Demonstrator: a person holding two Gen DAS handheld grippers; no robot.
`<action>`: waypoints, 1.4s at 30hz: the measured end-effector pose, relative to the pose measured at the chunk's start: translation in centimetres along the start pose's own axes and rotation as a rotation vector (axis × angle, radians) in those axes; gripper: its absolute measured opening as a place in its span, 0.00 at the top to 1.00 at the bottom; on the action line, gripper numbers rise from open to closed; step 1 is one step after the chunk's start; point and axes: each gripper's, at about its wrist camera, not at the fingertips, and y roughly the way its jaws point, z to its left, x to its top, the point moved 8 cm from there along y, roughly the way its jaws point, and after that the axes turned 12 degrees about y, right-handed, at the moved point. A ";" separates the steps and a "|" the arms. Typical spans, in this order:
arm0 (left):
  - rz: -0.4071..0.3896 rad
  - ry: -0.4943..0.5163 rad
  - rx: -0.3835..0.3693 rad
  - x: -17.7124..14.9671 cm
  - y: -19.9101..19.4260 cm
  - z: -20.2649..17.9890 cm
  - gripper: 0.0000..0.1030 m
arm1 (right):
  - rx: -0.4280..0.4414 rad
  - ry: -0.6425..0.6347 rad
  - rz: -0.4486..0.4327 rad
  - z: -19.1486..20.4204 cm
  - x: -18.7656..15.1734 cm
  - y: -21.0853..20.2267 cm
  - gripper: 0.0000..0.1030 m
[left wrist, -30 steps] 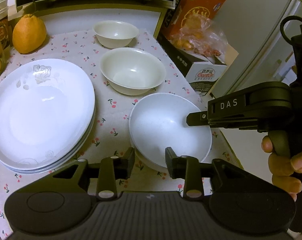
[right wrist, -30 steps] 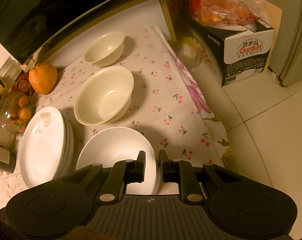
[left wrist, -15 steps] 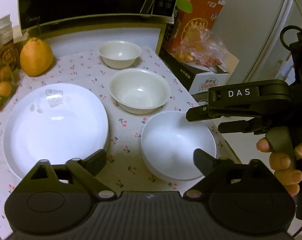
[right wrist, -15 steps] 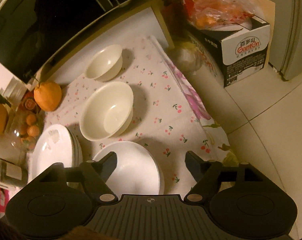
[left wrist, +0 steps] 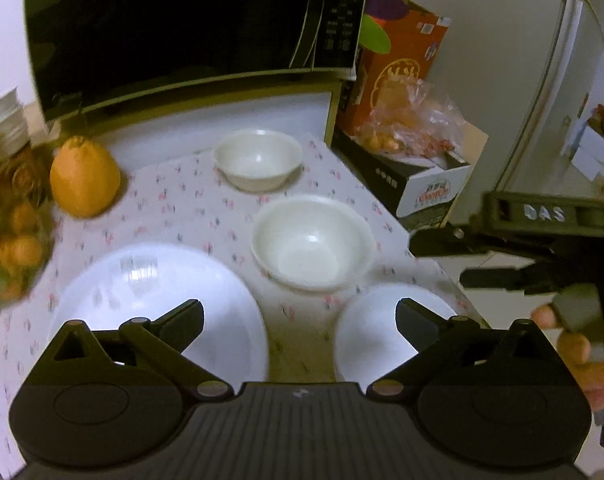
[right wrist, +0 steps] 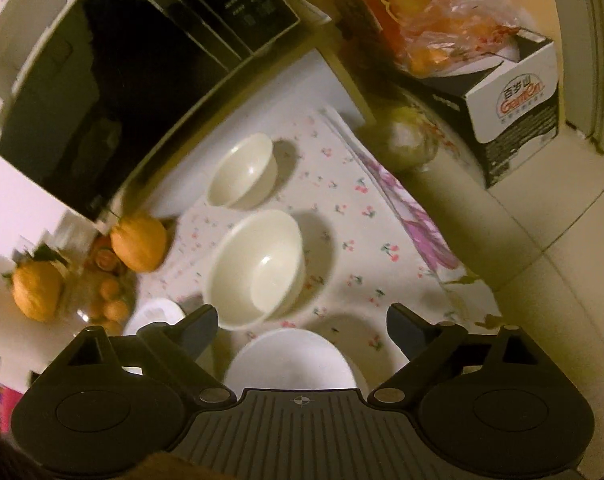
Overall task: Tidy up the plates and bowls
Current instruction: 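Move both tools to the rim of the cream bowl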
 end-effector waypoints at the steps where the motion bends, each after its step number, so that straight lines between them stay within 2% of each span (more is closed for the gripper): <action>1: -0.011 0.004 -0.010 0.5 0.4 0.5 0.01 | 0.017 0.018 0.002 -0.1 0.1 0.2 0.09; 12: -0.022 0.045 -0.106 2.8 4.2 2.9 0.01 | 0.129 0.128 0.005 0.0 1.0 1.9 0.09; 16: 0.002 0.030 -0.131 3.2 5.4 3.7 0.03 | 0.135 0.169 -0.006 -0.4 1.4 2.6 0.09; 21: 0.029 -0.053 -0.168 3.1 6.9 4.9 0.10 | 0.131 0.204 -0.007 -1.2 1.6 3.5 0.09; 27: 0.048 -0.147 -0.210 2.8 8.4 6.0 0.28 | 0.152 0.234 -0.011 -1.5 1.8 4.2 0.10; 32: 0.057 -0.170 -0.235 2.7 9.0 5.9 0.41 | 0.157 0.264 -0.013 -1.8 1.8 4.8 0.18; 38: 0.066 -0.156 -0.242 2.7 9.3 5.9 0.49 | 0.148 0.260 -0.007 -1.7 1.5 5.4 0.31; 42: 0.072 -0.161 -0.242 2.4 9.5 5.9 0.54 | 0.137 0.257 -0.001 -1.7 1.3 5.8 0.44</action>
